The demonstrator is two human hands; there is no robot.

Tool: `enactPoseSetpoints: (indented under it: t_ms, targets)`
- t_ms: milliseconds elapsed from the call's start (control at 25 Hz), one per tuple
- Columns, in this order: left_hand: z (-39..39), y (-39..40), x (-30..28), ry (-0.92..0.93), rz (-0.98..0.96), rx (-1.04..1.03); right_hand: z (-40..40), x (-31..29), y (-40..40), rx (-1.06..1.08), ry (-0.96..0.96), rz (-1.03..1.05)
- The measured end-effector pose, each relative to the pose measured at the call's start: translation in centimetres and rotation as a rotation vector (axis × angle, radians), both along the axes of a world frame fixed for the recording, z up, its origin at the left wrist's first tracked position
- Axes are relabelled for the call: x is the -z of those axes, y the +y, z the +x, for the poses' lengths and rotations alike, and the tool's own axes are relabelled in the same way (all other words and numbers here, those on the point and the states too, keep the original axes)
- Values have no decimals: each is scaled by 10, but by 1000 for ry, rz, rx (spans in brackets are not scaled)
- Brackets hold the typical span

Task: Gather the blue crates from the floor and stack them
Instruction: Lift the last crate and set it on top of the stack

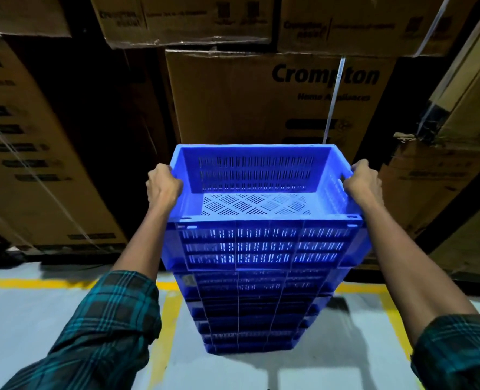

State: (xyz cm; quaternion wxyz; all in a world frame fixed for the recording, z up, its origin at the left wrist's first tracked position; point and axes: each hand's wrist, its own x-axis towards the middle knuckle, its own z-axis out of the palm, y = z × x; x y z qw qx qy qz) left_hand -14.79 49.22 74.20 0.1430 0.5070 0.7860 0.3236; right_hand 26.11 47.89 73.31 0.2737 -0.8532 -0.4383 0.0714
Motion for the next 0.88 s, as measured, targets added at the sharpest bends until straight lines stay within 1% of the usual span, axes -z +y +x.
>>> enactPoseSetpoints:
  t_ms: [160, 280, 480, 560, 680, 720, 800, 840, 880]
  targets:
    - [2, 0, 1, -43, 66, 22, -1, 1, -4, -45, 52, 120]
    - [-1, 4, 5, -25, 59, 33, -4, 1, -4, -67, 24, 114]
    - [-4, 8, 15, 124, 25, 69, -4, 2, -7, -96, -51, 11]
    - [-5, 10, 20, 215, 21, 91, -6, -1, -9, -124, -109, -29]
    - [-2, 10, 20, 352, -12, 87, -12, -6, -15, -121, -110, -100]
    - [0, 9, 19, 394, 10, 91, -13, -4, -16, -109, -115, -124]
    - [4, 4, 15, 454, 145, 147, -19, -2, -21, -100, -150, -161]
    - [7, 0, 14, 449, 243, 222, -23, 0, -25, -114, -162, -185]
    - [11, -8, 14, 420, 341, 346, -27, 3, -32, -141, -174, -212]
